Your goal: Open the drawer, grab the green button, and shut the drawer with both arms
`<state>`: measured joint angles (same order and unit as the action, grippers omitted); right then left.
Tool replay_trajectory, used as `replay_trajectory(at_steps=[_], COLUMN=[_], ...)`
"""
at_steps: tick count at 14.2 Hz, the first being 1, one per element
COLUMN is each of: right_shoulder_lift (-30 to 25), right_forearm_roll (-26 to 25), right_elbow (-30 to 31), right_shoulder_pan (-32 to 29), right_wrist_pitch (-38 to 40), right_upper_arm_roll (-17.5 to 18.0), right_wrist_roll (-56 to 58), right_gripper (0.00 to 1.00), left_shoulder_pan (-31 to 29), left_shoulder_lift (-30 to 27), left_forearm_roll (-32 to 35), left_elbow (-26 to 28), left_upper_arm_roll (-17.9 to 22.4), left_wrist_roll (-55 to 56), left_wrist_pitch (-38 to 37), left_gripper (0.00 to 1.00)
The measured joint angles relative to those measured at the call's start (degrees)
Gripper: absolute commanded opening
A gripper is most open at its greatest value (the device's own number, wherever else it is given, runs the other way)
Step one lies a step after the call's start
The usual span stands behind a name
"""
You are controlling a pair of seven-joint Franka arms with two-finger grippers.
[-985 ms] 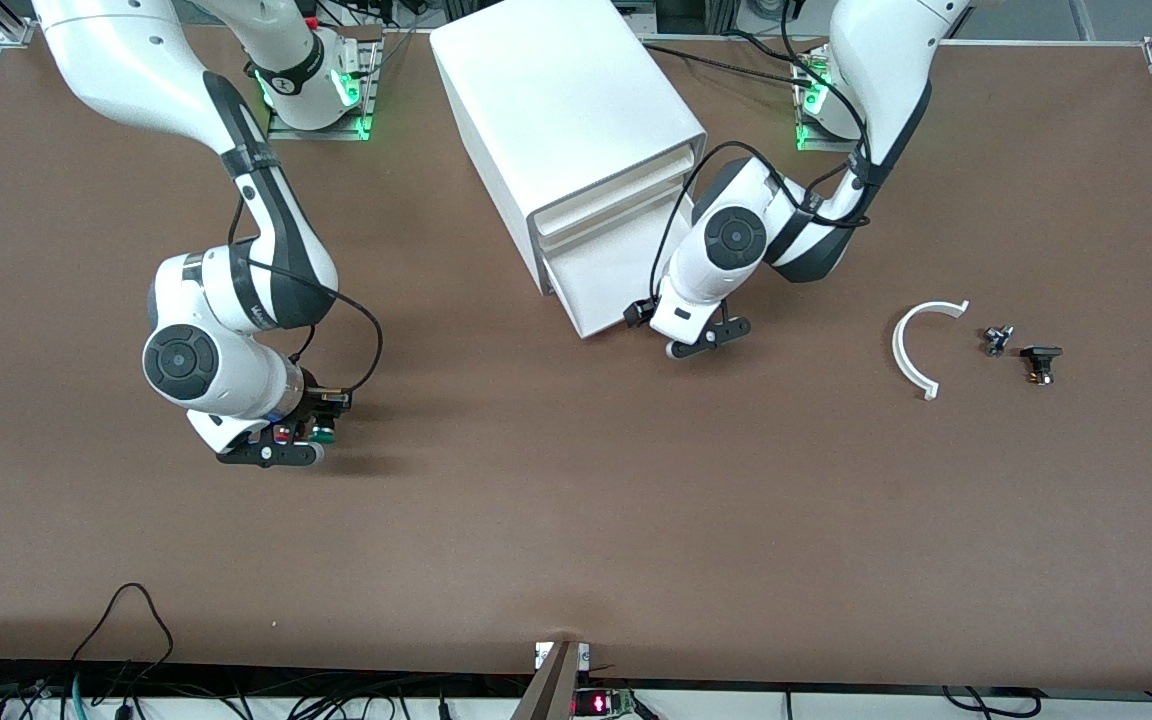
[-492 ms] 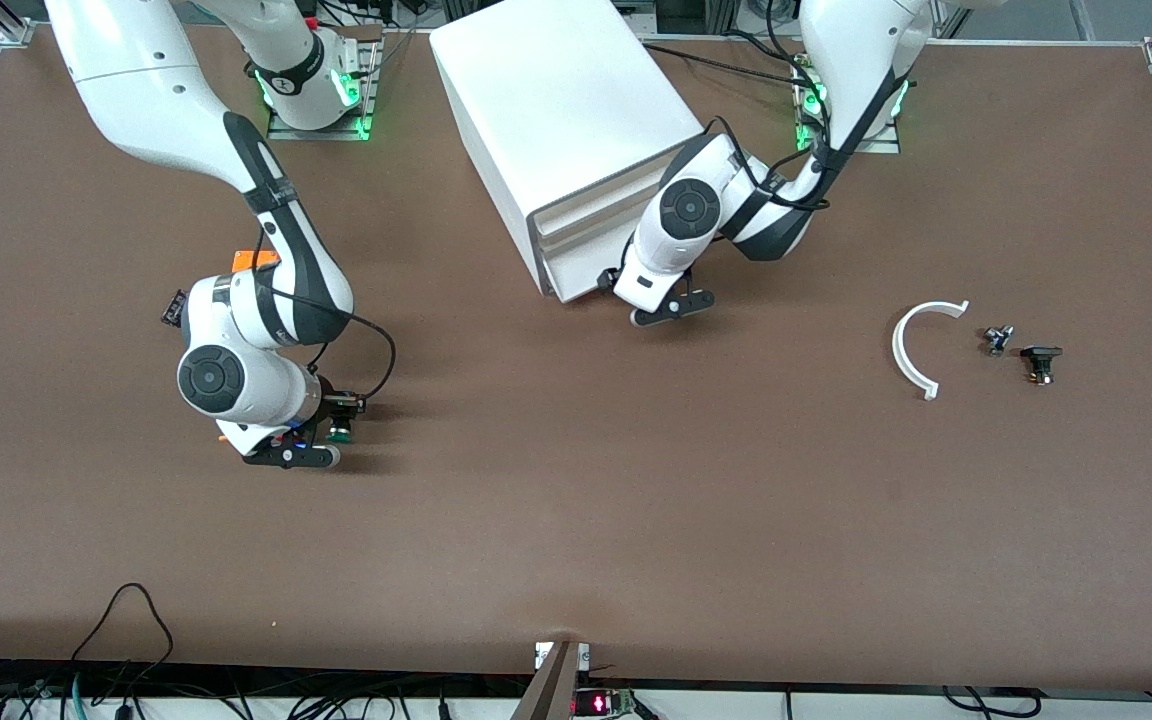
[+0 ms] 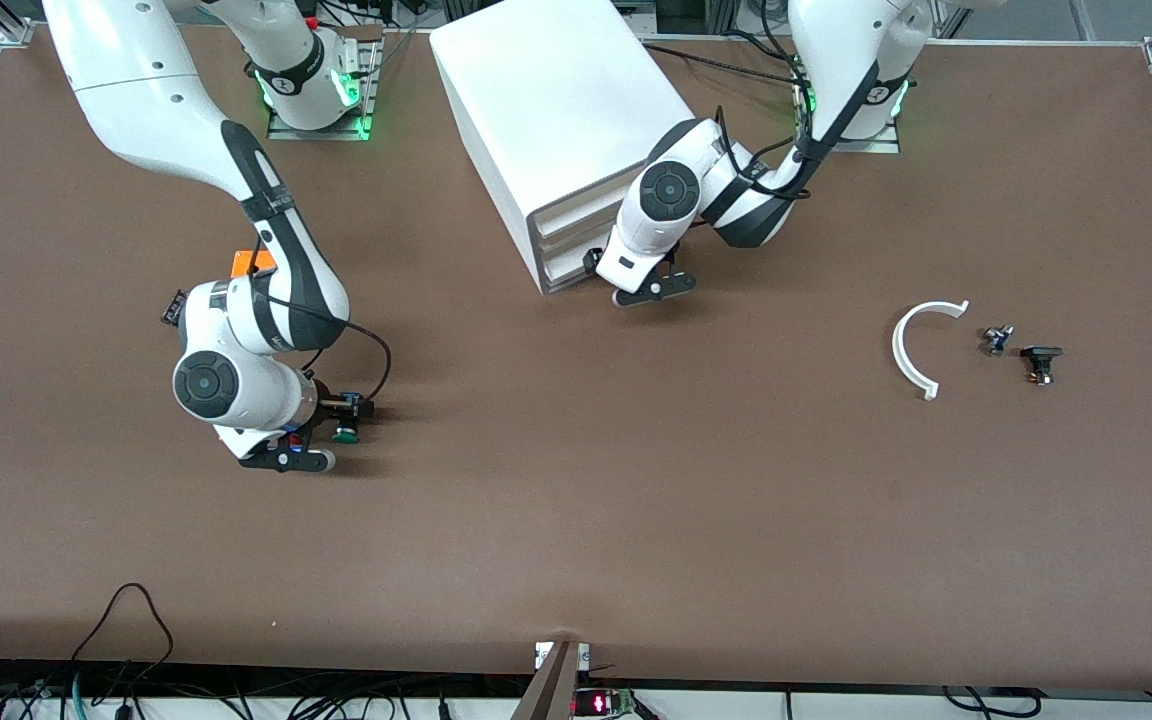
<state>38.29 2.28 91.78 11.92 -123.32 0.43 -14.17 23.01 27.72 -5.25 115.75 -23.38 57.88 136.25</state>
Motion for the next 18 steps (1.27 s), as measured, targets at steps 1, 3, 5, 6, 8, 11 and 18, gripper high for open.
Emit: replay_trajectory(at_steps=[1,3,5,6,8,11,18], right_shoulder_lift=[-1.04,-3.36,-5.73,-7.05,-9.97,-14.8,-27.42], right_forearm_roll=[0.0,0.01,0.0,-0.02,-0.02,-0.02,-0.49], right_elbow=[-1.07,-5.23,-8.73,-9.54,-10.14,-10.23,-6.03], right_shoulder_pan=[-0.06,-0.22,-1.0,-1.61,-3.41,-4.88,-9.13], right_wrist_pitch=[1.87,8.74,12.78,13.5,14.91,18.15,25.25], right_upper_arm_roll=[0.0,-0.01,-0.07,-0.17,-0.34,-0.68,-0.83], right_wrist_roll=[0.0,0.0,0.68,1.28,3.12,5.28,6.18], right_gripper=[1.0,1.0,1.0,1.0,1.0,1.0,1.0], left_shoulder_pan=[0.02,0.07,0.08,0.08,0.08,0.04,-1.11], left_shoulder_lift=[0.0,0.01,0.01,0.01,0.01,0.02,-0.21], left_forearm_roll=[-0.5,-1.21,-1.52,-1.53,-1.54,-1.54,-1.54], left_elbow=[0.03,0.1,0.12,0.12,0.14,0.16,-2.99], left_upper_arm_roll=[-0.11,-0.38,-1.01,-1.25,-1.47,-1.47,-1.48], left_wrist_roll=[0.12,0.2,0.27,0.34,0.4,0.41,0.02], left_wrist_pitch=[-0.03,-0.08,-0.09,-0.1,-0.15,-0.47,-3.45], left_gripper=[0.99,0.99,0.99,0.99,0.99,0.99,0.99])
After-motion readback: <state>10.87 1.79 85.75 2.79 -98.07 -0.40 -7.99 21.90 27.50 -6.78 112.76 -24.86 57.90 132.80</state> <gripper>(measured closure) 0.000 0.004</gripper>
